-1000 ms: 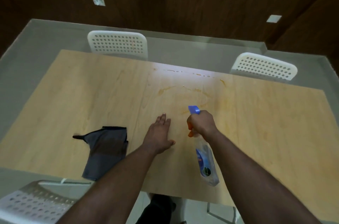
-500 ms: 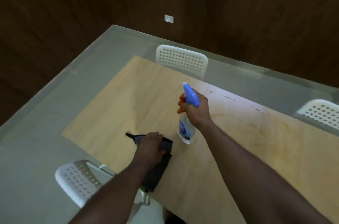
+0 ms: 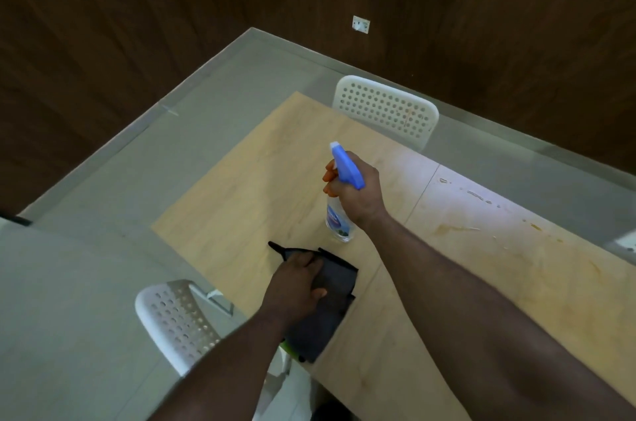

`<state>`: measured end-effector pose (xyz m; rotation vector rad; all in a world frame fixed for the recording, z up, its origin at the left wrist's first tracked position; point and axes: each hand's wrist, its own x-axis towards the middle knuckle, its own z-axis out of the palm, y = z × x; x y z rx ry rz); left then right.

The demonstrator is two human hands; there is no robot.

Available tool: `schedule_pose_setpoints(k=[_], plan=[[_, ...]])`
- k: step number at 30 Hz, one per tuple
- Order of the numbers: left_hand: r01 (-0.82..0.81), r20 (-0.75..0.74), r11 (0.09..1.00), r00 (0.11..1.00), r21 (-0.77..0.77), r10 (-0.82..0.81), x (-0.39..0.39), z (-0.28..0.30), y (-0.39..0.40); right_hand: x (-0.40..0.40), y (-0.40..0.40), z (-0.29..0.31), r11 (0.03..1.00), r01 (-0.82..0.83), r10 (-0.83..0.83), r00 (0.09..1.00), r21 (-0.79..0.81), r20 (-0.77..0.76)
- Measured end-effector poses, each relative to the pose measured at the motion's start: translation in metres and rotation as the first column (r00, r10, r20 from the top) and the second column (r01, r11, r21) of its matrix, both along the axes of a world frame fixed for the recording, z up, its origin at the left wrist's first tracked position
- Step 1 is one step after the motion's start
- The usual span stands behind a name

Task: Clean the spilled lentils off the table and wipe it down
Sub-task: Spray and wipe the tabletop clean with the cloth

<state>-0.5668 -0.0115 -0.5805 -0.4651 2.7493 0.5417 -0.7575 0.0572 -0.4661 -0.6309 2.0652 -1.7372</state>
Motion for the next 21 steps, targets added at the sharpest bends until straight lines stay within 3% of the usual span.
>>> schedule_pose_setpoints(k=[11,17,21], plan=[[0.108,-0.057,0.994,0.992,-0.012,-0.109,0.007,-0.014,0.008,0.01,0.023,-0.012,0.986,-0.02,0.033,0.997,0.166,-0.073],[0.168,-0.115,0.979,0.977,-0.114,-0.181,0.022,-0.043,0.019,0.031,0.086,-0.051,0.942,0.02,-0.023,1.0,0.336,0.005],[0.212,-0.182,0.961,0.953,-0.176,-0.244,0.027,-0.049,0.03,0.048,0.143,-0.085,0.877,0.069,-0.056,0.998,0.476,-0.041]])
